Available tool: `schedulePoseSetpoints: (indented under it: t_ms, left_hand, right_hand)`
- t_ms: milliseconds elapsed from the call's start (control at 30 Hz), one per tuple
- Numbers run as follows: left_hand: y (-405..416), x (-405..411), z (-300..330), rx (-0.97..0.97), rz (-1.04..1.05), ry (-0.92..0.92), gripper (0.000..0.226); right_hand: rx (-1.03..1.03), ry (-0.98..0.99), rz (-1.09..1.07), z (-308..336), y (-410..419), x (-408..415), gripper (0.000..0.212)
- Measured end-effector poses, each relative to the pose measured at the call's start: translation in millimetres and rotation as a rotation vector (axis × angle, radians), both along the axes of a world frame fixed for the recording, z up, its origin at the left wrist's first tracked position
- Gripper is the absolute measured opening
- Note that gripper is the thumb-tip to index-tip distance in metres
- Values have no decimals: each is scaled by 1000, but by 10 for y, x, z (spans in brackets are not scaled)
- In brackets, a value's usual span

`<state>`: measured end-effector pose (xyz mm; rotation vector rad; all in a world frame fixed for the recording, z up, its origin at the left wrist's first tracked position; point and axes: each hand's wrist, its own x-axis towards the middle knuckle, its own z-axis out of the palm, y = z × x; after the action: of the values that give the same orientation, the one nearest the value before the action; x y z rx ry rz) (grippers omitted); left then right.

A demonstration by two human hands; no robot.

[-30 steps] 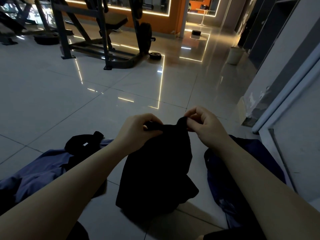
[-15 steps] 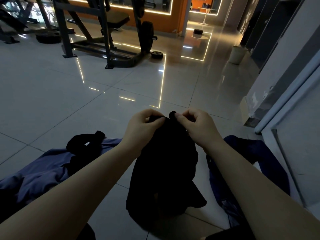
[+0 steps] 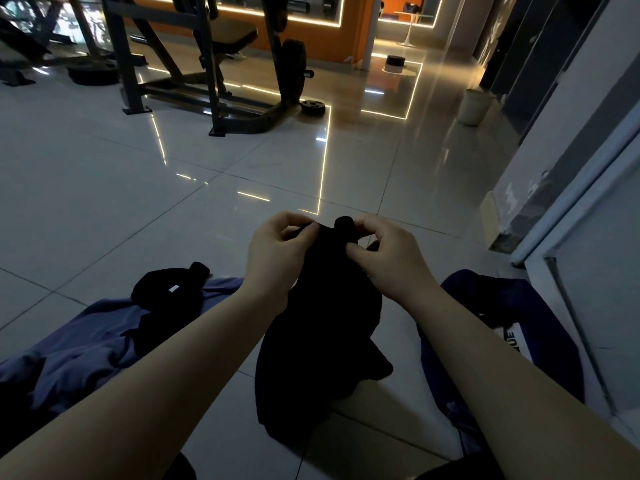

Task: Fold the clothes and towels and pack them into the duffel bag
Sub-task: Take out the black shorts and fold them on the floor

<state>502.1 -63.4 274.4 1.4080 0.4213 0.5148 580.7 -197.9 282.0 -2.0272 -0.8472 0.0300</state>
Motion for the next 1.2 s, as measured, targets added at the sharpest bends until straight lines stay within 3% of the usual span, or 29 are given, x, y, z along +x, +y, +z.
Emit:
schedulePoseSetpoints:
  t_ms: [167, 367, 800, 900, 1033, 1100, 1200]
  left_hand:
    - [-4, 22, 8, -48, 80, -25, 8]
    - [6, 46, 3, -87, 95, 7, 8]
    - [53, 41, 12, -364, 137, 50, 12]
    - [258, -22, 1, -226, 140, 71, 12]
    - [502, -136, -30, 245, 261, 133, 12]
    - [427, -199, 58, 519, 180, 22, 5]
    - [262, -214, 123, 884, -131, -24, 36]
  right_hand:
    - [-11, -70, 22, -5, 17, -1, 14]
    - [10, -200, 18, -33, 26, -10, 25]
    - [-85, -303, 3, 23, -5, 3, 15]
    - [-117, -278, -56, 79, -67, 61, 16]
    - [-170, -231, -85, 124, -181, 129, 14]
    - [-212, -197, -25, 123, -179, 115, 14]
    - [-286, -164, 99, 102, -78, 18, 16]
